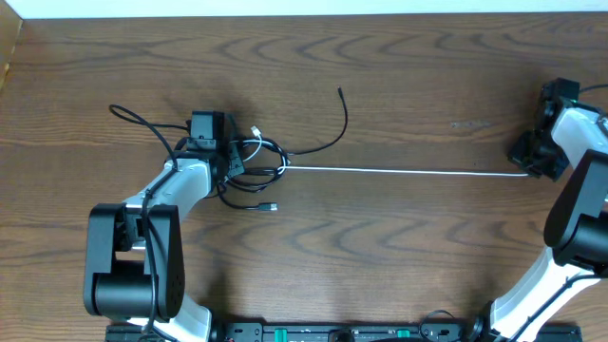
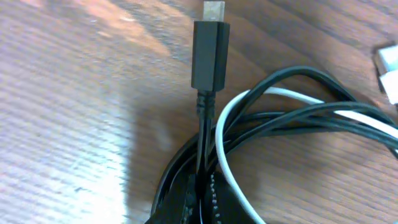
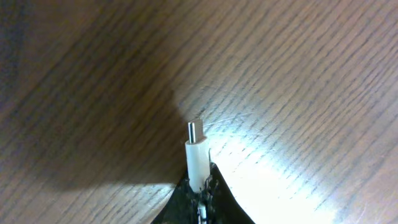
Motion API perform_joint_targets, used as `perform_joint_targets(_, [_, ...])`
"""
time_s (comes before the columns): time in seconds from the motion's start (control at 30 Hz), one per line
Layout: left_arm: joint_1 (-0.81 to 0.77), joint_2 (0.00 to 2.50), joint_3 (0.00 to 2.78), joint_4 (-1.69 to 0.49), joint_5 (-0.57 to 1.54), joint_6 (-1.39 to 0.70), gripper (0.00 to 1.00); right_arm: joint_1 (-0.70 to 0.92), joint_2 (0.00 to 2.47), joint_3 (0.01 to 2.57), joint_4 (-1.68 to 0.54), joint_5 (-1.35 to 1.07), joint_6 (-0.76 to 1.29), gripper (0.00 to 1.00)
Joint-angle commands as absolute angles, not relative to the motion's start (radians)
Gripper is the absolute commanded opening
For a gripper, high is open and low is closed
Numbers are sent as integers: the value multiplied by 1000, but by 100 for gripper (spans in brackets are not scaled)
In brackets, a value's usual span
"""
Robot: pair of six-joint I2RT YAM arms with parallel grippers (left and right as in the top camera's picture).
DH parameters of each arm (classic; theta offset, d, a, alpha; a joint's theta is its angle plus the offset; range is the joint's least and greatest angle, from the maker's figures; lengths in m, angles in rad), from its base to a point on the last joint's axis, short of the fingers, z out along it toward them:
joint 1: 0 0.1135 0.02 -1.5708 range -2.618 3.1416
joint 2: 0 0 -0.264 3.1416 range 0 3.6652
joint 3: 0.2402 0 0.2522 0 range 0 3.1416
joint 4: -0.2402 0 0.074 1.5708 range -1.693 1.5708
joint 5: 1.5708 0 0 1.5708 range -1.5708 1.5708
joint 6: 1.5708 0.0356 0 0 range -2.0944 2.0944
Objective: Untangle cables
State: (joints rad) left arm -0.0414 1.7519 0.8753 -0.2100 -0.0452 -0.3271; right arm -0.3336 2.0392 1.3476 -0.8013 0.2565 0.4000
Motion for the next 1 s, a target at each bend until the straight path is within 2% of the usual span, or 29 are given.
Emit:
perform_joint_targets(0.0, [51, 1795, 837, -260, -252, -369, 8, -390, 2055, 1319, -785, 356, 377, 1])
perform_joint_targets(0.23, [167, 1795, 837, -300, -240, -467, 8, -392, 2055, 1319, -781, 356, 377, 1])
perform_joint_targets(0.33, [212, 1795, 836, -302, -174, -470, 8, -392, 2055, 1319, -781, 356, 376, 1])
perform_joint_targets(0.97, [418, 1795, 808, -304, -84, -608, 8, -470, 2055, 1319, -780, 340, 370, 1])
